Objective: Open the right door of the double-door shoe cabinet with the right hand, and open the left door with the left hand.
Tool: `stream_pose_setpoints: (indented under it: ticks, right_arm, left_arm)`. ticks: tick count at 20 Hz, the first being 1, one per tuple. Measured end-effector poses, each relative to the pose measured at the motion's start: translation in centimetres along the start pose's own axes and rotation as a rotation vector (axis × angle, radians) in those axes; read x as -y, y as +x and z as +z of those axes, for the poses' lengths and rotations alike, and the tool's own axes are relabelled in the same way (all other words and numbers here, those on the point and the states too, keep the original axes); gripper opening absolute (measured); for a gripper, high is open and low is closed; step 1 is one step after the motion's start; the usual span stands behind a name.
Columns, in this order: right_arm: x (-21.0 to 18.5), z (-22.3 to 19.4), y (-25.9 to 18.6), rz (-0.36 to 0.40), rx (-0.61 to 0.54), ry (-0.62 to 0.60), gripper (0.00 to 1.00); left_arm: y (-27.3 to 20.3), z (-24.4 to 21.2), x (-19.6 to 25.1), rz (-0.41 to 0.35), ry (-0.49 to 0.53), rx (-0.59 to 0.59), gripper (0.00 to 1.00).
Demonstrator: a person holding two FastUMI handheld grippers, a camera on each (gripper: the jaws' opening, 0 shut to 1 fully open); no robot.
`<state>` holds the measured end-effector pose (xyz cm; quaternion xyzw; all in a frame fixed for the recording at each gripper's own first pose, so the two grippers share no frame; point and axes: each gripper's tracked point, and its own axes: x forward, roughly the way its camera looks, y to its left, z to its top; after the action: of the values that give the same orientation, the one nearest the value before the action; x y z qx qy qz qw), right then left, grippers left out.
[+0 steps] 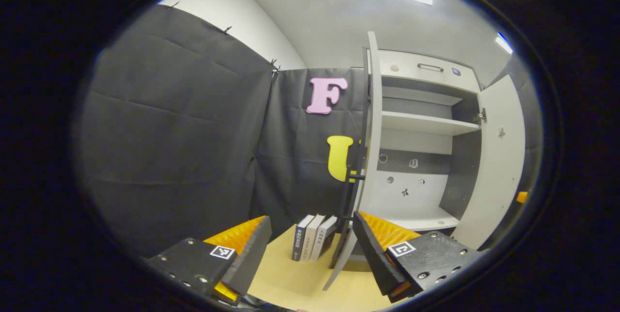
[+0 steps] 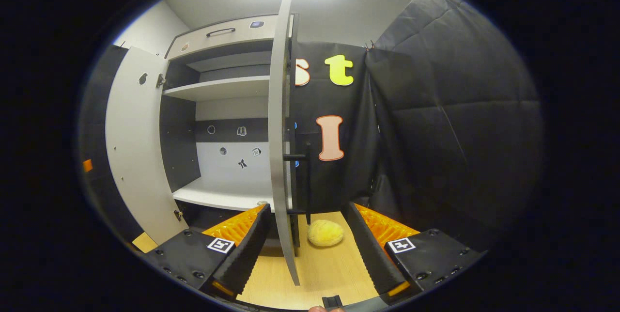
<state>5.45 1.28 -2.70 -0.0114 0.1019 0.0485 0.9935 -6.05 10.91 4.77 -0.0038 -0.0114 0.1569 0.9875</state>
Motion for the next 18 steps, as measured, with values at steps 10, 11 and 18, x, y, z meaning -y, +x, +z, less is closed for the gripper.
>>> stream_pose_setpoints:
  ticks: [10,11,18]
  right_arm:
    - [0.8,-0.7,0.0,0.108,-0.014,-0.005,0.97]
    - [0.4,-0.8,0.0,0.126,-0.014,-0.016,0.97]
    - [-3.1,-1.4,-0.8,0.185,0.017,-0.073,0.98]
  left_arm:
    - [-0.8,0.3,11.1,-0.024,0.133,-0.011,0.98]
    - [-1.2,0.3,12.3,-0.034,0.159,-0.008,0.96]
    - [-2.6,-2.9,16.2,-0.142,0.219,-0.054,1.00]
